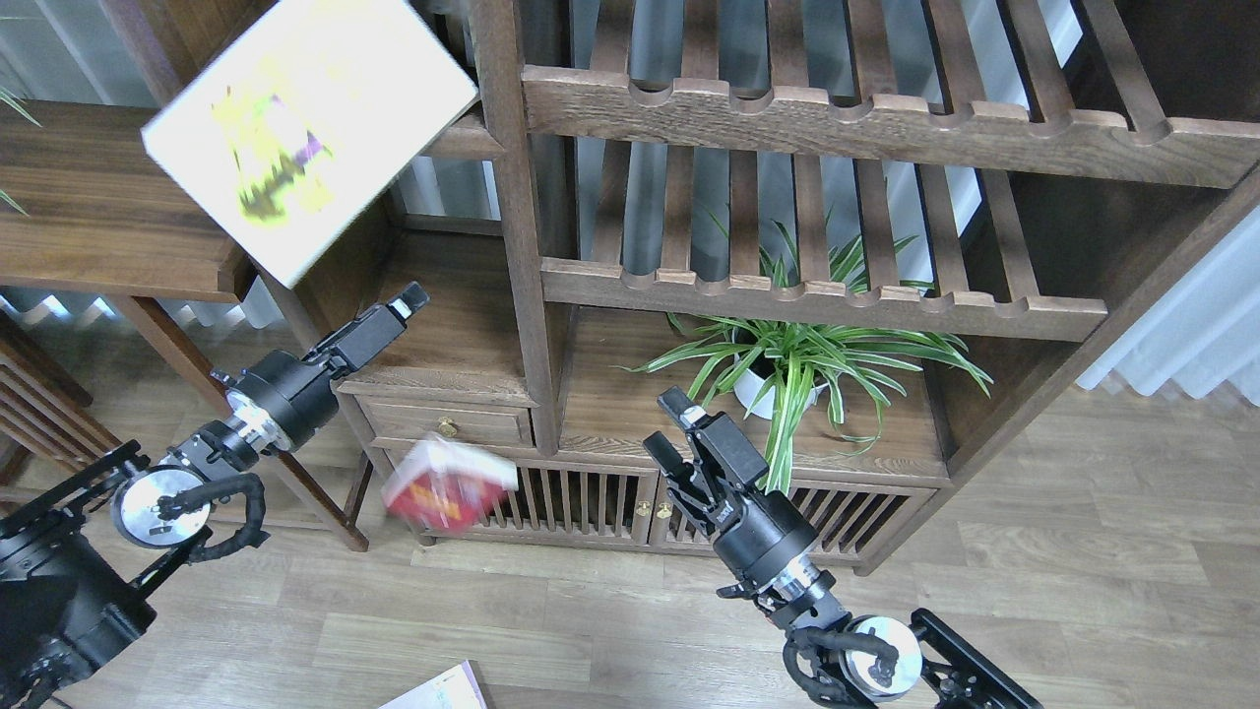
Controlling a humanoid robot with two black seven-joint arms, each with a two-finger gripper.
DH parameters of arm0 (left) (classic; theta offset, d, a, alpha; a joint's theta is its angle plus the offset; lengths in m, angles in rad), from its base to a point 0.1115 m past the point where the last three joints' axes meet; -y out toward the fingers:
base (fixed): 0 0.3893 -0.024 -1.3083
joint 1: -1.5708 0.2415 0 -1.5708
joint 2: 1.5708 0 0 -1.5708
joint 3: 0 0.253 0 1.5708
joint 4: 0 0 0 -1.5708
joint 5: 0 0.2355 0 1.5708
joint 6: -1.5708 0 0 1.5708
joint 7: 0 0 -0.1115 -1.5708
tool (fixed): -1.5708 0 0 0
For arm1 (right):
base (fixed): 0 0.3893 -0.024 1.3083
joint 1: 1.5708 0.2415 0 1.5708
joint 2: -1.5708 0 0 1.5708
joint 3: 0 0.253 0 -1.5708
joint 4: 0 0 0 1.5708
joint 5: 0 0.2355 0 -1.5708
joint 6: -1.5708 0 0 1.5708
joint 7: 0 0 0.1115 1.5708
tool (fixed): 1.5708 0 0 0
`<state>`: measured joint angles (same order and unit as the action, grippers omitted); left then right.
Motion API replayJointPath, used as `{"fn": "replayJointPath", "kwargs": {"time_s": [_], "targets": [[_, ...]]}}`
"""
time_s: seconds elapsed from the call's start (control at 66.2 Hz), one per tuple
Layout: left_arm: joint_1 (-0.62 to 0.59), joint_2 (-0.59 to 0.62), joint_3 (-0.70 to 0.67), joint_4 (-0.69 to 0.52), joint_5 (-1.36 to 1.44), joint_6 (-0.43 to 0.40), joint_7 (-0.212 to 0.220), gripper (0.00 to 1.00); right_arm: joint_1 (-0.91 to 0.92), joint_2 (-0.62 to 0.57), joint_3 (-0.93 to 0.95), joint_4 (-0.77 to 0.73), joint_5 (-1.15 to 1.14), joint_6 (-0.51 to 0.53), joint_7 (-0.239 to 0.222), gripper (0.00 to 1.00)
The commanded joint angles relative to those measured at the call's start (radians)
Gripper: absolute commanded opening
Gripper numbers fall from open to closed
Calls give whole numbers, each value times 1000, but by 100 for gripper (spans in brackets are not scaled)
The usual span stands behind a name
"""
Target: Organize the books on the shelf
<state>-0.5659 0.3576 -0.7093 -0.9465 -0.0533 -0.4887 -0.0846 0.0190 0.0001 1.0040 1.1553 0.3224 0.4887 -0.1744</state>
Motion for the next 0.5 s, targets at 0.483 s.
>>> {"fn": "replayJointPath", "kwargs": {"time_s": [0.483], "targets": [[4,-34,-7,14,3,0,-1,96,27,0,-4,0,-28,0,0,99]]}}
